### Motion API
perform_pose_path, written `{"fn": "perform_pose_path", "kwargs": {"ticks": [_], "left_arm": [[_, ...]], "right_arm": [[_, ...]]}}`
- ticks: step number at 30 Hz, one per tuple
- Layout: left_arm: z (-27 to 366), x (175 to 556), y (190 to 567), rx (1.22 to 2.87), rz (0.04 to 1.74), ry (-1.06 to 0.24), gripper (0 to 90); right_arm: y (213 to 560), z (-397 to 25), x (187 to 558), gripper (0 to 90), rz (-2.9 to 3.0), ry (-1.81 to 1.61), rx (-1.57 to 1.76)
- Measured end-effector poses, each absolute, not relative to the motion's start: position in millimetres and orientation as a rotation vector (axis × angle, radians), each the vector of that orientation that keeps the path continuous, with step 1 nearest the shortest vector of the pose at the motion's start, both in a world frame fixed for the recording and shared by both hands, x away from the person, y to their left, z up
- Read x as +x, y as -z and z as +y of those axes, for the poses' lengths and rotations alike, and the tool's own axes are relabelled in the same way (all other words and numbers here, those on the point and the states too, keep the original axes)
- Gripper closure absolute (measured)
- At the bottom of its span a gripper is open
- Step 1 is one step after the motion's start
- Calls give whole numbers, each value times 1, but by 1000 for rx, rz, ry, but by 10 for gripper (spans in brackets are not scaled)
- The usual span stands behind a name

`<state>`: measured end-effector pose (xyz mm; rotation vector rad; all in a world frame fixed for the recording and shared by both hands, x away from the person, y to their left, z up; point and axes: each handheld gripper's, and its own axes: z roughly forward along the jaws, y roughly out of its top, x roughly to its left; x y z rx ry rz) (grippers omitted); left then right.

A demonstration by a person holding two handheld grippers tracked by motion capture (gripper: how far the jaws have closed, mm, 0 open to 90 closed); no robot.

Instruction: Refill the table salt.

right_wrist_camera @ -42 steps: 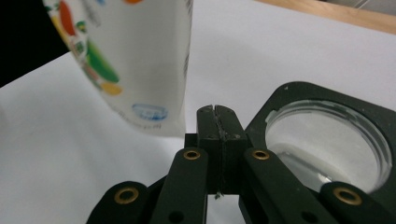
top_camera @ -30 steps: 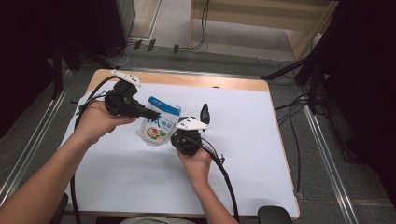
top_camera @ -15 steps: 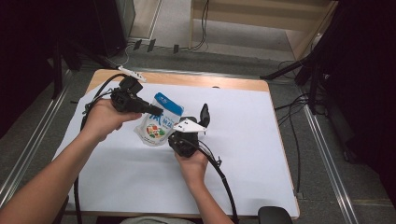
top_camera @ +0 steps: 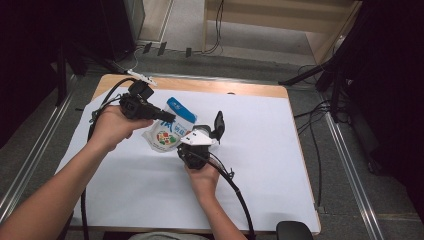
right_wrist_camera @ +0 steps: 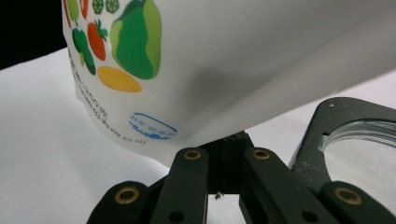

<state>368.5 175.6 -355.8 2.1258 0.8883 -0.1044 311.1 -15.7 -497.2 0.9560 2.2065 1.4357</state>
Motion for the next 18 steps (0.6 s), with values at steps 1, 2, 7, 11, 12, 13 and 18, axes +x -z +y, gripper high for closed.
{"fn": "perform_pose_path", "kwargs": {"ticks": [1,2,7,11,12,13,18], "left_arm": [[174,369,356,2130,894,91,900],[172,369,356,2137,894,78,900],[164,371,357,2175,900,48,900],[159,375,359,2184,906,57,900],[158,376,360,2182,910,60,900],[157,378,360,2186,916,61,900],[152,381,360,2197,910,65,900]], "right_arm": [[497,-16,311,900,2210,-1448,971],[497,-16,312,900,2216,-1456,984],[500,-13,312,900,2235,-1464,1021],[502,-12,313,900,2249,-1479,1039],[502,-12,314,900,2249,-1481,1039],[502,-12,315,900,2251,-1487,1048],[503,-12,317,900,2254,-1509,1071]]}}
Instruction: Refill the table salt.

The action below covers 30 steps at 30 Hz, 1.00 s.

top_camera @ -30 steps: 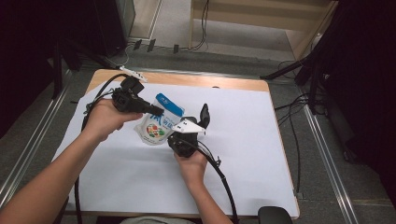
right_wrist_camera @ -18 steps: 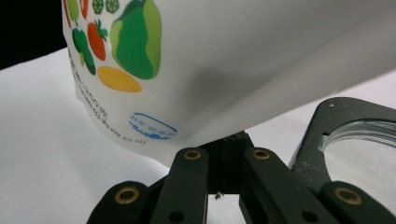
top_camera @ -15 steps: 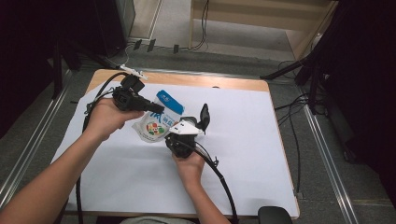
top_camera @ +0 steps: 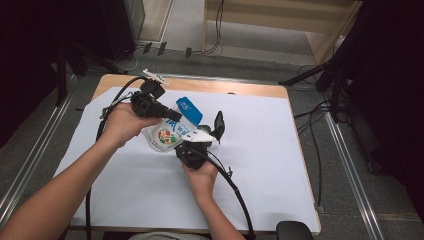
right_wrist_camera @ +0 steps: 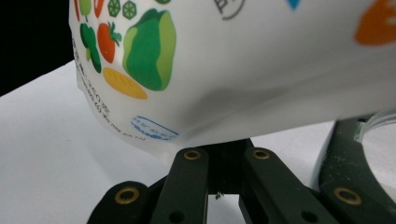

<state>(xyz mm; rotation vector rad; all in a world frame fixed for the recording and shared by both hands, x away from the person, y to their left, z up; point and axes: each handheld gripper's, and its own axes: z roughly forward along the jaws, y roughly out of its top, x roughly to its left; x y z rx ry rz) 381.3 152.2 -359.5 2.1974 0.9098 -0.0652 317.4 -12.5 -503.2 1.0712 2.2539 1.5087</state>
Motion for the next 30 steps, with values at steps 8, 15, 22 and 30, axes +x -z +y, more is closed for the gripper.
{"fn": "perform_pose_path", "kwargs": {"ticks": [8,15,22,30], "left_arm": [[147,386,362,2193,929,85,900],[147,386,359,2170,919,97,900],[148,385,357,2161,922,96,900],[142,386,361,2172,925,94,900]], "right_arm": [[503,-9,319,900,2255,-1531,1087],[503,-9,320,900,2234,-1566,1105],[503,-8,318,900,2224,-1552,1073],[507,-2,316,900,2246,-1539,1048]]}}
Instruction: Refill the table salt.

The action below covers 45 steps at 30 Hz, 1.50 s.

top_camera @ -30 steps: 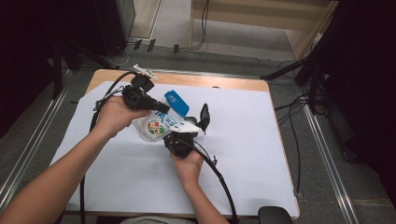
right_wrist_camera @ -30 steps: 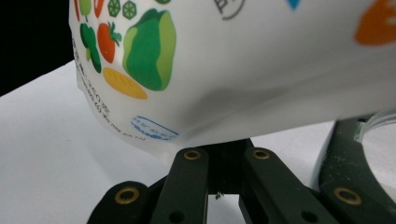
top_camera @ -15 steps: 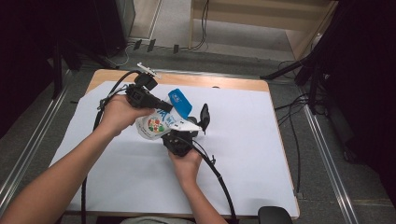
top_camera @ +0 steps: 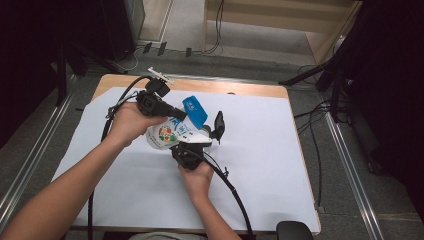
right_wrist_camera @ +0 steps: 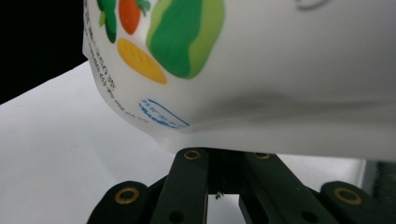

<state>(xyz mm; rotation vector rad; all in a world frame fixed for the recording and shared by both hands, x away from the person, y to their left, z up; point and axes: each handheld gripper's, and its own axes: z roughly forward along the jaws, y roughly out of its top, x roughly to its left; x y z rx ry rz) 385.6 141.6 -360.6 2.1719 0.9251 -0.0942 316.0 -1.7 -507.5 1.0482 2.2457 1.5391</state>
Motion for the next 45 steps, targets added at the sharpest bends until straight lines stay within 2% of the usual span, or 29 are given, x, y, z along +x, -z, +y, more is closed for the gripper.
{"fn": "perform_pose_path", "kwargs": {"ticks": [45], "left_arm": [[122,400,362,2189,967,105,900]], "right_arm": [[503,7,326,900,2247,-1640,1092]]}}
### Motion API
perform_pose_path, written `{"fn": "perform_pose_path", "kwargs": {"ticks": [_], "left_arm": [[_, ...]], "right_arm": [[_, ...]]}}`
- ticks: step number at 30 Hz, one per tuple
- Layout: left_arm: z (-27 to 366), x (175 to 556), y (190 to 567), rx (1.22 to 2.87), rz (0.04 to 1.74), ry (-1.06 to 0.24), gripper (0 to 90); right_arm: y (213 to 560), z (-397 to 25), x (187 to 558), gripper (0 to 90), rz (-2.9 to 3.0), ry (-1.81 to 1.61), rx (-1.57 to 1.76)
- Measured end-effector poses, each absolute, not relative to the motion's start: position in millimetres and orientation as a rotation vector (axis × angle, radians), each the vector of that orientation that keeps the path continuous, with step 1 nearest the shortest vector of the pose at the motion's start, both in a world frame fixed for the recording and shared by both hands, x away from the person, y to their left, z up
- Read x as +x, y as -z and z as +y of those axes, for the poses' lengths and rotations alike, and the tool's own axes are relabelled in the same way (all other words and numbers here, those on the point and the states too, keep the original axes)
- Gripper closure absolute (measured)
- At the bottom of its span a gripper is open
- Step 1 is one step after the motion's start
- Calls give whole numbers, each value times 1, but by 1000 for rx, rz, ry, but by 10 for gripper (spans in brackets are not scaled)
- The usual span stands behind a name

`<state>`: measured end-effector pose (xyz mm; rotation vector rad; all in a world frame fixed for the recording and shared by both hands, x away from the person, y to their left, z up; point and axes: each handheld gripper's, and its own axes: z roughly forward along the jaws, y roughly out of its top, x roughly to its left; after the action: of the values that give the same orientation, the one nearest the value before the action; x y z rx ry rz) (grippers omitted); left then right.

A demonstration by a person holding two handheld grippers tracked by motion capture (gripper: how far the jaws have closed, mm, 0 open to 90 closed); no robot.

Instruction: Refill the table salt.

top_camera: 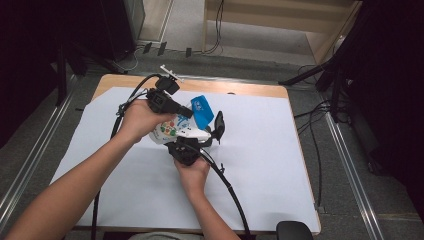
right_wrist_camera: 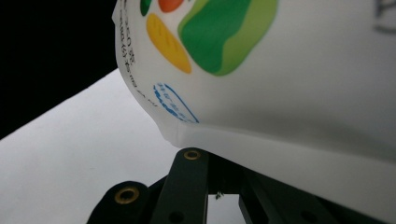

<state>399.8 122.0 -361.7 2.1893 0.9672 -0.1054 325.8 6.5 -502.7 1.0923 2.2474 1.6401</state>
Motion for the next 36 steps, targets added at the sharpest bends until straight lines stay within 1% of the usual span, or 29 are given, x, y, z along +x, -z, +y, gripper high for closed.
{"fn": "perform_pose_path", "kwargs": {"ticks": [10,13,18,21,36], "left_arm": [[118,402,361,2200,964,106,900],[118,401,359,2175,958,149,900],[117,397,356,2183,944,118,900],[119,399,357,2173,966,106,900],[113,408,363,2194,1014,109,900]], "right_arm": [[502,7,327,900,2246,-1664,1084],[503,7,328,900,2246,-1657,1088],[504,10,327,900,2249,-1628,1054],[504,10,327,900,2251,-1637,1051],[501,12,327,900,2258,-1700,1064]]}}
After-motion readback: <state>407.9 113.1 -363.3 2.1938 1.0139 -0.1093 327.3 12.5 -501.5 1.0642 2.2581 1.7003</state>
